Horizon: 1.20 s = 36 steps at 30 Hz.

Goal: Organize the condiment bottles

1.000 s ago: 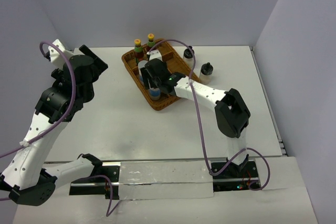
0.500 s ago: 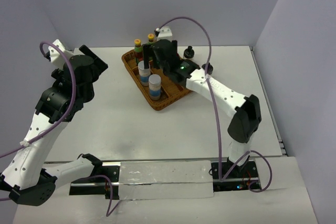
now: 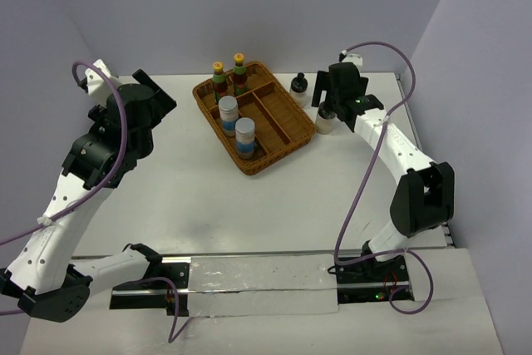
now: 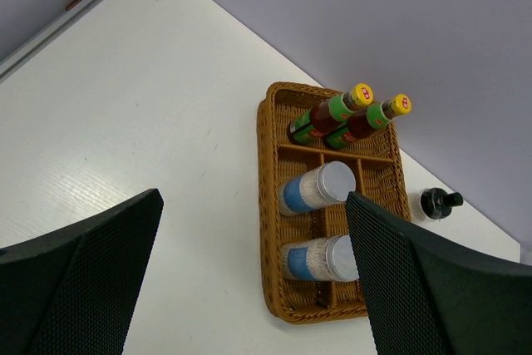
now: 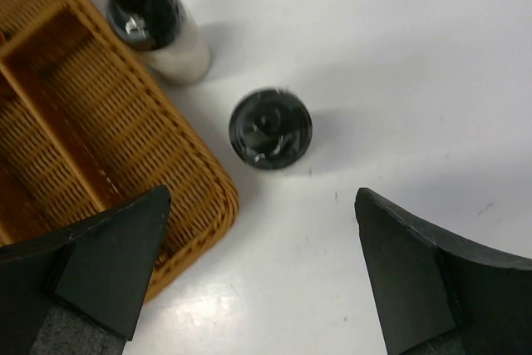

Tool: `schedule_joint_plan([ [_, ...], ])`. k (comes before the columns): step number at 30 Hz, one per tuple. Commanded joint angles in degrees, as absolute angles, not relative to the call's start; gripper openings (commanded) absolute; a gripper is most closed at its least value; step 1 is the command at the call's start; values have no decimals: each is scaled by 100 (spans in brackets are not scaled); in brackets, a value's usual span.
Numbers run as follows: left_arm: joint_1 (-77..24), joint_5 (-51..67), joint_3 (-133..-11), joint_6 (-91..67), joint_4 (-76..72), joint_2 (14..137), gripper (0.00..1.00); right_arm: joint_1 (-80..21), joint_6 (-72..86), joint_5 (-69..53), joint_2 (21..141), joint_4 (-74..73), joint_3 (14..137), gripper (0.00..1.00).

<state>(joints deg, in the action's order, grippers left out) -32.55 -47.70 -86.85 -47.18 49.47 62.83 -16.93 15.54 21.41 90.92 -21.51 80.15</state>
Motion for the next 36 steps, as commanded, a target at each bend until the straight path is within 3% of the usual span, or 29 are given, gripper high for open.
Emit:
schedule_joint_plan([
  [1,-3226,-4693,-8680,-4692,4784,6244,99,-1499,1547,1675,9013,-1894,7923,99],
  [22,-3221,-4641,-8924,-4518,4952,6438,99,-1183,1547,1418,10649,-1794,8540,99],
  [32,-3226,-4634,-9044,-4456,5027,6467,99,-1143,1547,1434,11041,-1847,8893,92],
  [36,-3222,-4611,-9041,-4465,5019,6481,99,-1139,1547,1450,11113,-1840,8907,84],
])
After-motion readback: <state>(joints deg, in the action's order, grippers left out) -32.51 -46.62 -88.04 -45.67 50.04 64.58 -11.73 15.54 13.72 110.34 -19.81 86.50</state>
